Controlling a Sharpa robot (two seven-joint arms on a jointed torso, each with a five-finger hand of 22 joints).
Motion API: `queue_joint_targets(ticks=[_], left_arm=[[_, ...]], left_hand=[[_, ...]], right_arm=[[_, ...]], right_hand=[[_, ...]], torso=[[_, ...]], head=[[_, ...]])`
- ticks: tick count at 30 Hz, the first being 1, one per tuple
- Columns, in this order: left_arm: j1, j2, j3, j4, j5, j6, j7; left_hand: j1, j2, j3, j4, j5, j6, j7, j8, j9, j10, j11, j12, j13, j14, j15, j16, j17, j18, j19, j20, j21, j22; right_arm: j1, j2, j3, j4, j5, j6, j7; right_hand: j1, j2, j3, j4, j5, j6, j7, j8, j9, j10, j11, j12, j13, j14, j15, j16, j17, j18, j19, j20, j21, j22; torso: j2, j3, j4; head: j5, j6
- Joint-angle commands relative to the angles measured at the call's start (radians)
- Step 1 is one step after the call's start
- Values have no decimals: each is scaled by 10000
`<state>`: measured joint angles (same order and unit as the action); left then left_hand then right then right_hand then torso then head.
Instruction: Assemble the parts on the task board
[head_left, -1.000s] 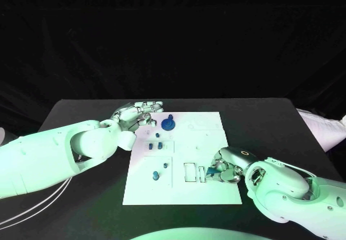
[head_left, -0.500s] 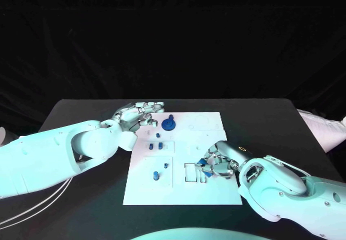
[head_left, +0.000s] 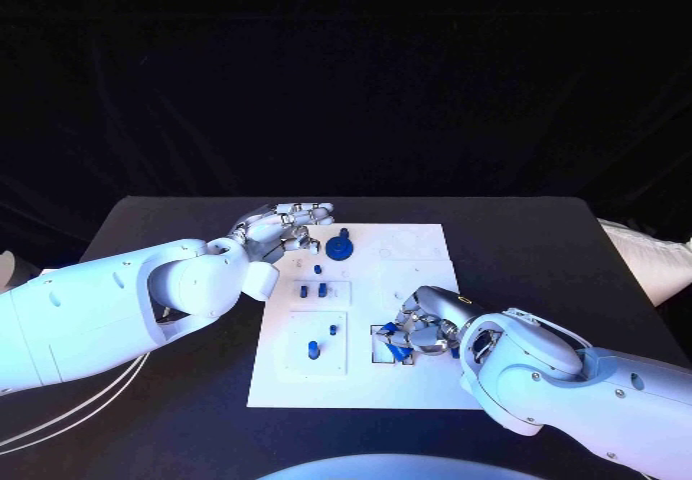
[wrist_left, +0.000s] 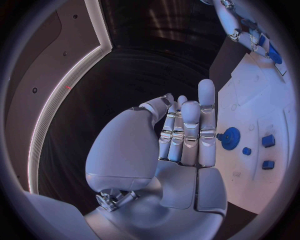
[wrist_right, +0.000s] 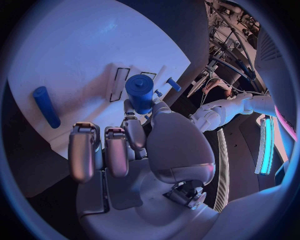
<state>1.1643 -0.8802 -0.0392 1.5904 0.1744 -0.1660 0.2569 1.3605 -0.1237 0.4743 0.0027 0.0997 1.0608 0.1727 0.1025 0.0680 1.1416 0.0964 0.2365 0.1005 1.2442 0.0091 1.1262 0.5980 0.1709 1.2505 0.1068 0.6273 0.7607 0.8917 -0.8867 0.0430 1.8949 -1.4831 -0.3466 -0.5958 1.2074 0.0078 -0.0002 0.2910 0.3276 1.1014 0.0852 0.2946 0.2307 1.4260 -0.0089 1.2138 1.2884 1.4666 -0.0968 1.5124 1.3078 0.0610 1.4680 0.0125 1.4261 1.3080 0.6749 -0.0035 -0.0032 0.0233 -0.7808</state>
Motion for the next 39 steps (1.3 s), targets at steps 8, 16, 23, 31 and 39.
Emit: queue_joint_targets(ticks=[8,16,23,31,39], left_arm=[[2,17,5,44,-41,210,21],[2,2,5,50,-41,208,12],[2,-5,5,53,-41,214,6],[2,-10,4,53,-41,233,-7],[2,-26,3,50,-41,247,-19]], left_hand=[[52,63,-24,-17,53,-63,-6,38,5,-81,-18,62,17,-52,9,46,-11,108,-1,9,-50,-12],[48,68,-35,-24,55,-69,-8,45,5,-104,-18,88,18,-59,8,52,-23,109,-3,10,-55,-13],[48,68,-35,-24,55,-69,-8,45,5,-104,-18,88,18,-59,8,52,-23,109,-3,10,-55,-13],[33,65,-47,-19,53,-76,-5,46,3,-117,-15,99,18,-66,10,49,-43,109,-4,11,-58,-14],[33,65,-47,-19,53,-76,-5,46,3,-117,-15,99,18,-66,10,49,-43,109,-4,11,-58,-14]], right_arm=[[-17,225,-11,-193,-645,831,-206],[-17,257,-11,-201,-1072,853,-231],[-17,253,-11,-172,-1205,856,-227],[-21,204,-8,-87,-1292,705,-213],[-35,125,-6,86,-1329,723,-133]], right_hand=[[-619,-3,-485,3,-176,605,-529,62,905,380,-320,66,95,844,-71,70,1571,-56,113,-93,30,22],[-1512,-78,-1528,10,-2197,578,-536,55,1116,364,-314,-89,117,834,-77,37,1529,-48,100,-98,-8,-14],[-1919,-256,-1948,25,-2740,545,-522,40,1207,347,-310,-184,109,828,-66,17,1503,-44,94,-91,-27,-31],[-2174,-383,-2071,37,-2767,534,-521,34,1245,340,-309,-226,104,826,-66,9,1492,-42,91,-92,-36,-39],[-737,-176,-1724,-466,-2718,546,-541,43,1350,393,-323,-154,215,849,-77,63,1606,-62,125,-99,14,61]], torso=[[3,8,-5],[5,9,-16],[6,15,-26],[7,21,-23],[9,18,-23]], head=[[56,-29],[79,-33],[95,-45],[89,-35],[90,-37]])
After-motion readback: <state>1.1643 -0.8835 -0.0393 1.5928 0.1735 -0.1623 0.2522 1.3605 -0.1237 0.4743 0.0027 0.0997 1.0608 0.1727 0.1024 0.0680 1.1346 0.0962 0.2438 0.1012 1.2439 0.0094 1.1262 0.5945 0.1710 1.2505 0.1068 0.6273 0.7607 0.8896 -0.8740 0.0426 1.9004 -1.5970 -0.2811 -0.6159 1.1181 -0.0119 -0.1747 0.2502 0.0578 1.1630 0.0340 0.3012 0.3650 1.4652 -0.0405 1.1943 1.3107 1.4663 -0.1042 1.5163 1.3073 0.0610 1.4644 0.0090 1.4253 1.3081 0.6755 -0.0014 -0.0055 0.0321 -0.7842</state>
